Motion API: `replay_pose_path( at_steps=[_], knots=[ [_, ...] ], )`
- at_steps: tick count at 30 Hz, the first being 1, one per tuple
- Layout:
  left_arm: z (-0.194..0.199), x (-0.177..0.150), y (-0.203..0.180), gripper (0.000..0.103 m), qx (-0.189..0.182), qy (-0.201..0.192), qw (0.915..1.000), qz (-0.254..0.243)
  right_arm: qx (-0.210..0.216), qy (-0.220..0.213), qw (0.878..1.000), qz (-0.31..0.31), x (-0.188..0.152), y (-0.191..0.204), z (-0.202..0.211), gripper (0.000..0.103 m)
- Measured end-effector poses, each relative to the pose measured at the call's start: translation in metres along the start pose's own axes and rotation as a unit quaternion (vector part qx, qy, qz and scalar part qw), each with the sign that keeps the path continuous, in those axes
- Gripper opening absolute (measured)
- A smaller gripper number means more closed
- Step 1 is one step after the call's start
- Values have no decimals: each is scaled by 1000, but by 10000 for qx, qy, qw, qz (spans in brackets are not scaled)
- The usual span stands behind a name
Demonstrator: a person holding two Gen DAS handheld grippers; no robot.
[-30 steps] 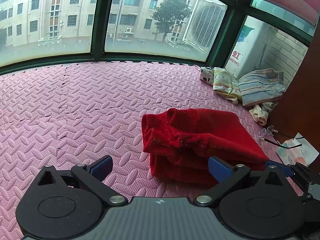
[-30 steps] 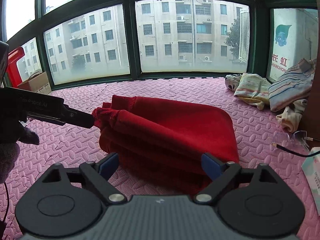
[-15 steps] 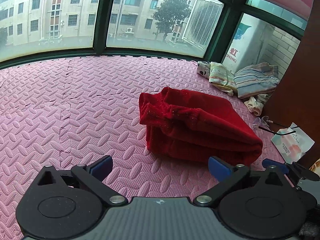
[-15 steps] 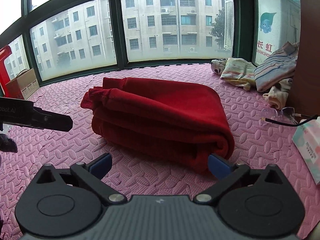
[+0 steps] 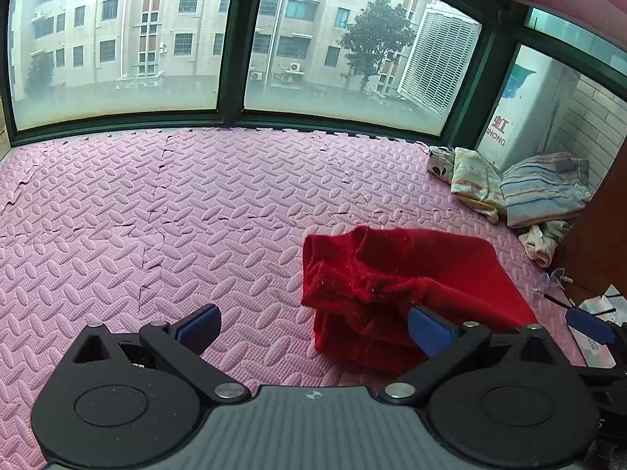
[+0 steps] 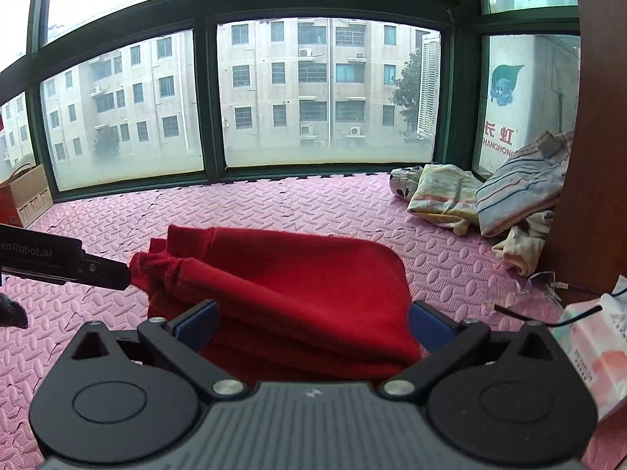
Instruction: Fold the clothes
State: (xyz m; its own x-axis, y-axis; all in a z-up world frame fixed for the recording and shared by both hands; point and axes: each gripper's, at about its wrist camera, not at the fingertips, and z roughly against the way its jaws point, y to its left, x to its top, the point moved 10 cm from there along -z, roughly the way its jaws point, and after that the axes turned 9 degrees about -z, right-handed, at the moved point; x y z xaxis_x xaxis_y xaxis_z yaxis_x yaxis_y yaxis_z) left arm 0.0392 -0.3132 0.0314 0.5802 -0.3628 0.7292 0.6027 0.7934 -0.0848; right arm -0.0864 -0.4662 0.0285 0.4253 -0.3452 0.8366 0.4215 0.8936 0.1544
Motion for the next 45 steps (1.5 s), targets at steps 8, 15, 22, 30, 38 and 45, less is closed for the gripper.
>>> replay_pose_path(
  at_steps=[8, 15, 22, 30, 38, 45],
  knots=[
    [-38, 38, -11, 103, 59, 196, 9985, -514, -100, -74, 9993, 364, 15, 16, -38, 103],
    [-67, 45, -32, 103, -139, 460, 9933, -1051, -38, 36, 9986, 519, 10, 24, -48, 103],
    [-94, 44, -39, 103, -113, 675, 9884, -1354, 68, 57, 9973, 733, 1, 36, -45, 103],
    [-111, 44, -22, 103, -240, 845, 9912, -993, 29, -150, 9919, 1258, -14, 55, -43, 103],
    [-117, 39, -16, 103, -526, 953, 9923, -590, 174, -263, 9900, 1373, -20, 63, -35, 103],
    [-119, 37, -14, 103, -582, 984, 9922, -498, -167, -671, 9930, 953, 19, 44, -32, 103]
  ],
)
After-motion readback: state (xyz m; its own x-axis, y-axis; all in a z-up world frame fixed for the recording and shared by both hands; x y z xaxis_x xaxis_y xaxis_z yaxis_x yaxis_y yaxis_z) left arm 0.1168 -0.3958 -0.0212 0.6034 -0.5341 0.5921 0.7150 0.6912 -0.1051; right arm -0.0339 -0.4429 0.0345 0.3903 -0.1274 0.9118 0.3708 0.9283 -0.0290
